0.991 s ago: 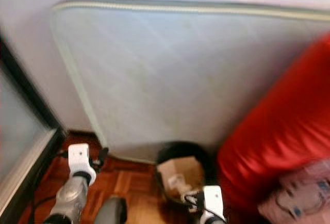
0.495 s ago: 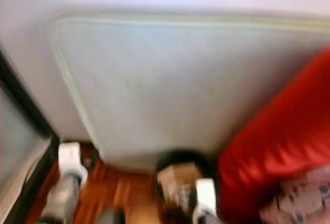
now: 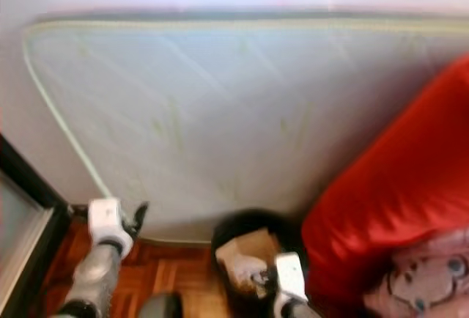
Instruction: Clean up the room
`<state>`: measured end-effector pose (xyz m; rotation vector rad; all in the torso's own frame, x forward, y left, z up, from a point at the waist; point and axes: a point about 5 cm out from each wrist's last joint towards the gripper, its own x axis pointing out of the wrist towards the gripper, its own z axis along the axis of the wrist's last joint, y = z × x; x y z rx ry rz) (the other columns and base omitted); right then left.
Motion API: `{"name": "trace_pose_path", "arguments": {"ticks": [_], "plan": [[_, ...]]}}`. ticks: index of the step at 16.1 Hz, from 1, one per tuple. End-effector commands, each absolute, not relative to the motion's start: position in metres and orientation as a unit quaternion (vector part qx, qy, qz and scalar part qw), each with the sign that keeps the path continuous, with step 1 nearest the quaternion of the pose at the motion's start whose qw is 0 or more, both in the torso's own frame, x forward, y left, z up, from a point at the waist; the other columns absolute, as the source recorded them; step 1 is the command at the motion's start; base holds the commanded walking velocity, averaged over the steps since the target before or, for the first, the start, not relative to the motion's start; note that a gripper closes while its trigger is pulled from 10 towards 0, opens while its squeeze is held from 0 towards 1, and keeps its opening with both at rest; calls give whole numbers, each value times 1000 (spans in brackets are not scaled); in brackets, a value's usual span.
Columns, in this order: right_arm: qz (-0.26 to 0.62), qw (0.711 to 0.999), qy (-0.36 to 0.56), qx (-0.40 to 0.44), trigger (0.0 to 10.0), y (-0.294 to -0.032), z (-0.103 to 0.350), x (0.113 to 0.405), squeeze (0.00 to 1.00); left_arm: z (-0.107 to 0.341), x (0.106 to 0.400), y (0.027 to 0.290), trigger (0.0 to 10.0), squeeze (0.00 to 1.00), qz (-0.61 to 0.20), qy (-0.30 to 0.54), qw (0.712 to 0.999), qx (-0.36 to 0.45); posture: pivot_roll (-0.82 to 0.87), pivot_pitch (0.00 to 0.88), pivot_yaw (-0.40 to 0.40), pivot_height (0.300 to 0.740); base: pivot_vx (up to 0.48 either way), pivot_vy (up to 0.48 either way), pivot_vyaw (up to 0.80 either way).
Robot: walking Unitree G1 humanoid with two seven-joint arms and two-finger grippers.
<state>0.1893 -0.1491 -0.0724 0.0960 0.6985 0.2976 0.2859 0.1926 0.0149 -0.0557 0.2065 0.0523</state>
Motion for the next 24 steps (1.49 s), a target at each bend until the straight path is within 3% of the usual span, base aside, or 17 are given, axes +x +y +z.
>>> {"name": "trace_pose_path", "arguments": {"ticks": [1, 8, 11, 23, 24], "plan": [[164, 921, 352, 45, 10000, -147, -74, 186, 0, 9, 280, 196, 10000, 0, 31, 117, 992, -28, -46, 37, -32, 626, 0, 0, 0], [224, 907, 353, 57, 10000, -140, -74, 182, 0, 7, 275, 197, 10000, 0, 28, 115, 993, -28, -24, 64, -34, 626, 0, 0, 0], [145, 931, 332, 37, 10000, -150, -74, 183, 0, 6, 273, 197, 10000, 0, 26, 116, 993, -27, -24, 71, -31, 626, 0, 0, 0], [115, 949, 287, 67, 10000, -153, -70, 178, 0, 6, 265, 196, 10000, 0, 24, 103, 994, -26, -5, 109, -42, 626, 0, 0, 0], [124, 962, 233, 66, 10000, -142, -44, 229, 0, 6, 265, 196, 10000, 0, 24, 103, 994, -27, -2, 110, -42, 626, 0, 0, 0]]}}
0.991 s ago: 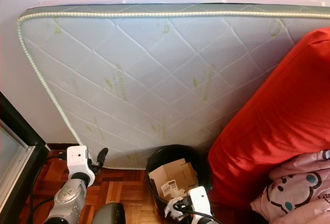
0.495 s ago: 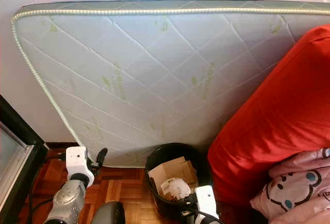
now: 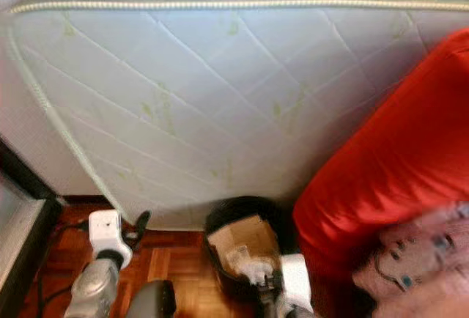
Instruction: Clean up the room
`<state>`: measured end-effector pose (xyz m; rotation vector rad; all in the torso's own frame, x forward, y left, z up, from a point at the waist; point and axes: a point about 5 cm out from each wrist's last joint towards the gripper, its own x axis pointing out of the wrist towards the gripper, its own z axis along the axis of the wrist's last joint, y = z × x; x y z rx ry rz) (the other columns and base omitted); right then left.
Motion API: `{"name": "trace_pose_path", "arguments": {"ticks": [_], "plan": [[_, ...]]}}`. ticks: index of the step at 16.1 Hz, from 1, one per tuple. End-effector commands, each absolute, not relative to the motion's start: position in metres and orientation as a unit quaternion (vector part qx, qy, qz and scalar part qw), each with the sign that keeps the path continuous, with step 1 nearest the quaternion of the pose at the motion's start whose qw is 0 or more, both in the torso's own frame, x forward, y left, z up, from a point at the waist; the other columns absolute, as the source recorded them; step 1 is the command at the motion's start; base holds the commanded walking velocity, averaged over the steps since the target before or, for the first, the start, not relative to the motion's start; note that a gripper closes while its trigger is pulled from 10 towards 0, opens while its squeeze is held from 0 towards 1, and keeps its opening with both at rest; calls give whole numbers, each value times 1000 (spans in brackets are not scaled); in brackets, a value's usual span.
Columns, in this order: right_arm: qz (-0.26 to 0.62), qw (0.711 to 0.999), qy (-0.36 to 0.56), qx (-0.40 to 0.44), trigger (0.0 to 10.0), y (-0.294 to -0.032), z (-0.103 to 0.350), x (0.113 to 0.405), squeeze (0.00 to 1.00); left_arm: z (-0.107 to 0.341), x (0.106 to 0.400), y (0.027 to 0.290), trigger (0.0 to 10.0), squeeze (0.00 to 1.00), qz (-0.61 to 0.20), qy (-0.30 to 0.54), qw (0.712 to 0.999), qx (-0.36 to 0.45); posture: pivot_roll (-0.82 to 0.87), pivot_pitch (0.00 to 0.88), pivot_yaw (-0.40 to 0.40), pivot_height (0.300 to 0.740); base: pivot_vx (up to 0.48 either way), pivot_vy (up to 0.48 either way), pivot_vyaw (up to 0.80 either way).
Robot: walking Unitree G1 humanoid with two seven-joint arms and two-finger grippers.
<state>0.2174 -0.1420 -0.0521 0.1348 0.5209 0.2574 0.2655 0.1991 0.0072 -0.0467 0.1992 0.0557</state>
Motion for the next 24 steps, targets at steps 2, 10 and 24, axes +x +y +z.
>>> {"name": "trace_pose_path", "arguments": {"ticks": [2, 10, 24], "plan": [[136, 983, 96, 82, 10000, -112, 61, 343, 0, 6, 263, 196, 10000, 0, 26, 102, 994, -28, 0, 114, -42, 626, 0, 0, 0], [152, 976, 156, 24, 10000, -116, 59, 348, 0, 7, 263, 194, 10000, 0, 25, 101, 994, -30, 0, 110, -49, 626, 0, 0, 0], [67, 948, 299, -91, 10000, -149, 2, 309, 0, 3, 252, 193, 10000, 0, 28, 108, 993, -33, 12, 153, -54, 626, 0, 0, 0]]}}
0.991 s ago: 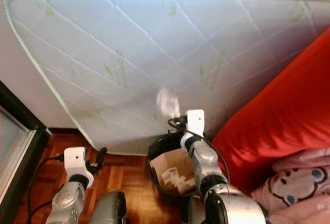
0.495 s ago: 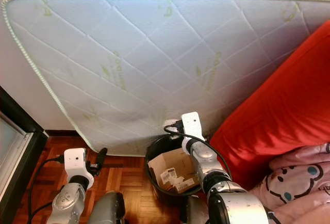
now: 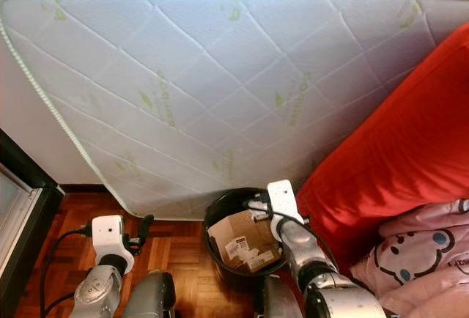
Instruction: Clean up the room
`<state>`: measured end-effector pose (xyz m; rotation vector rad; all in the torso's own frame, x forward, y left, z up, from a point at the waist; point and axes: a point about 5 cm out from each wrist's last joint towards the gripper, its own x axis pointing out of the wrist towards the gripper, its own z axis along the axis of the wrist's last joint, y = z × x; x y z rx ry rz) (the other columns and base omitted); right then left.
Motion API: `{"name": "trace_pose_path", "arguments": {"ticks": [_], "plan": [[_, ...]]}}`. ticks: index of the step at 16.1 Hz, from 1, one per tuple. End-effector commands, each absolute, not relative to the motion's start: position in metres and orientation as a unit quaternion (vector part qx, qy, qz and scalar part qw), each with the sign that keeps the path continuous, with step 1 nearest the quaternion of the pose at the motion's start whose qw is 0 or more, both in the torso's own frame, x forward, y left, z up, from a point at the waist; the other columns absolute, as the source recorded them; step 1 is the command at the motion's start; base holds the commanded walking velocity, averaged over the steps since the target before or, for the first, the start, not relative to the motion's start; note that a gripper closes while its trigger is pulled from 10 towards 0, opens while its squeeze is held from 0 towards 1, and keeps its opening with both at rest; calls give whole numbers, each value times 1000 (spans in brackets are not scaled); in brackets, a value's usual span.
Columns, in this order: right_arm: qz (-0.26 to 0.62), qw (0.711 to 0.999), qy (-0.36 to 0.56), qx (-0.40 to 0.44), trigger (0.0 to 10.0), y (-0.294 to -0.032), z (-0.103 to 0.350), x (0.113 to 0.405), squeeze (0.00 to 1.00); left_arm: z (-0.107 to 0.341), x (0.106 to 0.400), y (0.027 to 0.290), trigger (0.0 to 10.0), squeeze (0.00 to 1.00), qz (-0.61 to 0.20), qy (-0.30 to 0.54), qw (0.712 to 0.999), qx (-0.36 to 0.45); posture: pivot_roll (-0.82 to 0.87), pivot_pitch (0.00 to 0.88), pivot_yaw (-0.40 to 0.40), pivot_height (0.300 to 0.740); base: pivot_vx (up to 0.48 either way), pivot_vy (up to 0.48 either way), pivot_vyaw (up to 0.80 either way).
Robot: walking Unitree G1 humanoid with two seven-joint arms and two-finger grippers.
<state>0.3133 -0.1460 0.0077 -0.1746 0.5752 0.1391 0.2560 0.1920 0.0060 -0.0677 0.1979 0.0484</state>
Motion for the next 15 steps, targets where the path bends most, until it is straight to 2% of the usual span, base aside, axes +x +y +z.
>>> {"name": "trace_pose_path", "arguments": {"ticks": [1, 13, 14, 15], "plan": [[59, 945, 308, -92, 10000, -151, -3, 304, 0, 3, 251, 194, 10000, 0, 28, 109, 993, -33, 11, 158, -52, 626, 0, 0, 0], [40, 934, 329, -130, 10000, -159, -11, 295, 0, 2, 247, 194, 10000, 0, 26, 118, 992, -31, 19, 166, -47, 626, 0, 0, 0], [42, 934, 329, -130, 10000, -158, -11, 295, 769, 2, 248, 194, 10000, 0, 26, 118, 992, -31, 18, 166, -46, 626, 0, 0, 0], [45, 935, 328, -129, 10000, -158, -11, 295, 1000, 2, 248, 194, 10000, 0, 26, 118, 992, -31, 18, 166, -46, 626, 0, 0, 0]]}}
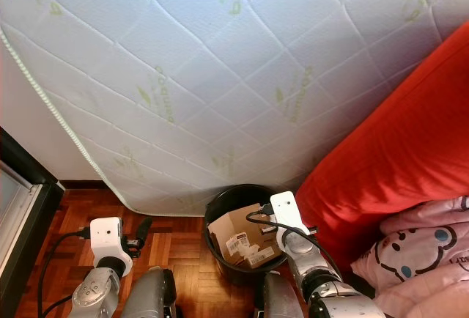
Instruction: Clean up the room
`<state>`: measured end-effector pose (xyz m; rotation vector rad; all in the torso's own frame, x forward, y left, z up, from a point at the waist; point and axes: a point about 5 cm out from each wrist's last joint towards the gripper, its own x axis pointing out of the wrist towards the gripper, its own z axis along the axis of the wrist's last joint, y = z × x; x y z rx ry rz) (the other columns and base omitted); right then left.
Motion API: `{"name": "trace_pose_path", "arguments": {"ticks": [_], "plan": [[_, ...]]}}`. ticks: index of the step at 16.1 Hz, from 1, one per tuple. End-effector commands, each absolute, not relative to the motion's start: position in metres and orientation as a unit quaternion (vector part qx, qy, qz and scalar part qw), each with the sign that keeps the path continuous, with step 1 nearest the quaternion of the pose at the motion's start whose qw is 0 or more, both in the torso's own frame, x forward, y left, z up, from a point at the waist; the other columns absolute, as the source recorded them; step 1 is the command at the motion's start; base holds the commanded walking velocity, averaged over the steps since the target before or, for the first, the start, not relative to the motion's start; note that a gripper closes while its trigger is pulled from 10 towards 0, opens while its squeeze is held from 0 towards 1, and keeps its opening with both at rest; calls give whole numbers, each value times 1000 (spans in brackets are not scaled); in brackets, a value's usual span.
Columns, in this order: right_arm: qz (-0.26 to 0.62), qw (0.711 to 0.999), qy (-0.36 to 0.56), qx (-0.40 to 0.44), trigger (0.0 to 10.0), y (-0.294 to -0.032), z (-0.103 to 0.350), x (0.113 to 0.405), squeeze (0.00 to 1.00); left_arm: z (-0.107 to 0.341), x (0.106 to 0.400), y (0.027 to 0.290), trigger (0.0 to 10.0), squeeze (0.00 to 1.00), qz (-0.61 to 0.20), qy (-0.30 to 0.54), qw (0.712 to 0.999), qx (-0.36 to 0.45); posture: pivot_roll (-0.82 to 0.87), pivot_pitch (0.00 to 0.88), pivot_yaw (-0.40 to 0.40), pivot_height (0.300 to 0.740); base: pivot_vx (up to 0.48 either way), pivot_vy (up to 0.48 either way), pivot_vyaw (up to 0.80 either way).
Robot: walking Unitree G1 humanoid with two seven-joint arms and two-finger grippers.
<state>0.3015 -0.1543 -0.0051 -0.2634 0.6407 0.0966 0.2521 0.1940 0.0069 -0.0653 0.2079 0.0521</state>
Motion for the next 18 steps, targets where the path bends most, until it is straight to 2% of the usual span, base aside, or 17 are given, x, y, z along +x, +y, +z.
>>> {"name": "trace_pose_path", "arguments": {"ticks": [1, 9, 12, 13, 15, 18], "plan": [[43, 935, 327, -131, 10000, -158, -11, 296, 1000, 3, 248, 194, 10000, 0, 25, 118, 992, -31, 18, 166, -46, 626, 0, 0, 0], [52, 925, 329, -182, 10000, -161, -13, 293, 1000, 3, 248, 194, 10000, 0, 25, 120, 992, -31, 20, 168, -46, 626, 0, 0, 0], [52, 928, 324, -173, 10000, -160, -12, 294, 1000, 3, 247, 194, 10000, 0, 25, 121, 992, -32, 20, 168, -46, 626, 0, 0, 0], [57, 941, 303, -138, 10000, -155, -7, 299, 0, 2, 248, 194, 10000, 0, 25, 123, 992, -31, 18, 159, -47, 626, 0, 0, 0], [52, 956, 279, -70, 10000, -152, -3, 301, 0, 2, 250, 194, 10000, 0, 25, 125, 991, -32, 15, 152, -46, 626, 0, 0, 0], [60, 959, 272, -49, 10000, -152, -7, 295, 0, 2, 253, 192, 10000, 0, 24, 127, 991, -33, 3, 142, -44, 626, 0, 0, 0]]}}
